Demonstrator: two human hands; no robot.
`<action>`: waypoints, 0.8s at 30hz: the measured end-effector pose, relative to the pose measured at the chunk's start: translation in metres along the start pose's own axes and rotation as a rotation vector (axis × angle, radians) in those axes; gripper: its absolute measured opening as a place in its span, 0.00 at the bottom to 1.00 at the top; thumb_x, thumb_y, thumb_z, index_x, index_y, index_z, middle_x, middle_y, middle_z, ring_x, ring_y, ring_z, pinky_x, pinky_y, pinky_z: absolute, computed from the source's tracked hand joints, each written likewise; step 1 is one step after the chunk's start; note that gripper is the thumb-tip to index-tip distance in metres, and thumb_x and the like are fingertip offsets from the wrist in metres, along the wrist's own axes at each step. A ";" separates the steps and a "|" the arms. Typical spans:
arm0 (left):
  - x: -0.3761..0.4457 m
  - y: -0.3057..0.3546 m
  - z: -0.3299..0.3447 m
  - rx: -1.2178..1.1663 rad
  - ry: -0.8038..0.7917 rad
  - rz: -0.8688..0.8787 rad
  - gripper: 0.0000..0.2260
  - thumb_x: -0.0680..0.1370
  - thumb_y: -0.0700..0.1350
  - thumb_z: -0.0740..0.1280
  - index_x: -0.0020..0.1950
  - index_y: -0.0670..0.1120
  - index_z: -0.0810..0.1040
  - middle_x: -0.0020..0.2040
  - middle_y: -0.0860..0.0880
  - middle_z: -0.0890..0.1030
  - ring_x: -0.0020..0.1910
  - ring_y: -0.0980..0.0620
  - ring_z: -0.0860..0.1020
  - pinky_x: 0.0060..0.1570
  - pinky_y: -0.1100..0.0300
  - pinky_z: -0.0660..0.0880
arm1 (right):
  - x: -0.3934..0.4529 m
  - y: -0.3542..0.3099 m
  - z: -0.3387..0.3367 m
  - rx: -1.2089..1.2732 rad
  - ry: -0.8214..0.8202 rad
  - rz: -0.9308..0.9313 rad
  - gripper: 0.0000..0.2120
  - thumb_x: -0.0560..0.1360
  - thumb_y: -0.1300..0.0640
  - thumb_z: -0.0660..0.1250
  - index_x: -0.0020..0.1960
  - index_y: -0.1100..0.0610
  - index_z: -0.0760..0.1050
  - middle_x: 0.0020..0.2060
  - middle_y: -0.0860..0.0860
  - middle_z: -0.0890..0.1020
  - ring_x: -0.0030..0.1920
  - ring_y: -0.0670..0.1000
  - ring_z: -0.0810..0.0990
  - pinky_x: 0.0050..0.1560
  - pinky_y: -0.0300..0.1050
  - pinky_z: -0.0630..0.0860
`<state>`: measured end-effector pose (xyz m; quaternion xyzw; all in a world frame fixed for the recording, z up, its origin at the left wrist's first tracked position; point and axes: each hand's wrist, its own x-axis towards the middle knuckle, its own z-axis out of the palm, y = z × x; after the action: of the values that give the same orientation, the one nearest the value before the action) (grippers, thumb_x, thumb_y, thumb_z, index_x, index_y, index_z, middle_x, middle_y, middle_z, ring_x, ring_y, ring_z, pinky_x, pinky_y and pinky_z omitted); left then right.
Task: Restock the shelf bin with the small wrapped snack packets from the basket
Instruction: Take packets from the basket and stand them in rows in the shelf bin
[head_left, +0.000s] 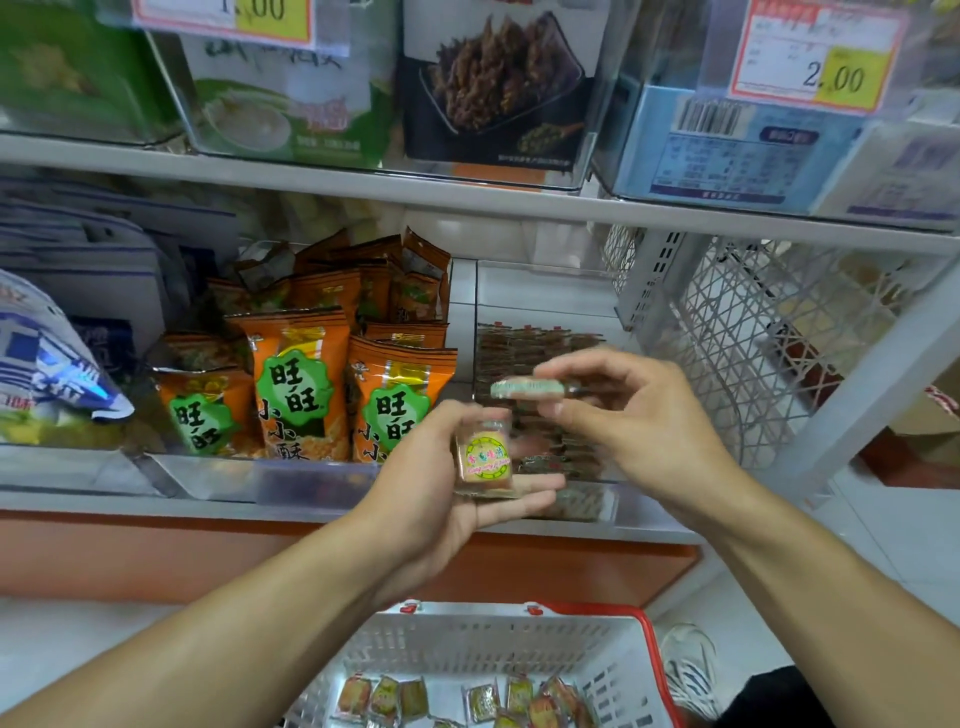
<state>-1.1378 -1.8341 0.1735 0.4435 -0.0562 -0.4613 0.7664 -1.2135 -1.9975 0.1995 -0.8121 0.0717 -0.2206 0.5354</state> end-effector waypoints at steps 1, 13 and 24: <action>-0.001 0.002 0.000 0.012 -0.016 -0.010 0.22 0.84 0.55 0.57 0.66 0.39 0.78 0.57 0.35 0.84 0.47 0.32 0.85 0.42 0.46 0.85 | -0.001 -0.001 0.001 0.059 -0.055 -0.042 0.13 0.68 0.65 0.78 0.45 0.49 0.86 0.51 0.50 0.85 0.51 0.47 0.85 0.53 0.42 0.79; -0.004 0.004 0.001 0.154 0.014 -0.002 0.33 0.79 0.69 0.54 0.56 0.42 0.82 0.37 0.44 0.80 0.30 0.48 0.77 0.27 0.59 0.72 | -0.012 0.003 0.018 0.000 -0.292 0.057 0.07 0.71 0.53 0.74 0.48 0.49 0.80 0.56 0.46 0.84 0.58 0.48 0.82 0.57 0.56 0.80; -0.001 -0.002 0.004 0.245 0.033 0.023 0.37 0.69 0.71 0.59 0.67 0.47 0.77 0.54 0.40 0.86 0.53 0.39 0.85 0.48 0.43 0.84 | -0.006 0.002 0.008 -0.123 -0.313 0.078 0.17 0.70 0.49 0.77 0.57 0.51 0.82 0.50 0.45 0.86 0.52 0.46 0.84 0.58 0.46 0.78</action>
<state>-1.1422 -1.8360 0.1745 0.5407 -0.1047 -0.4347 0.7125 -1.2155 -1.9898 0.1930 -0.8644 0.0323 -0.0656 0.4974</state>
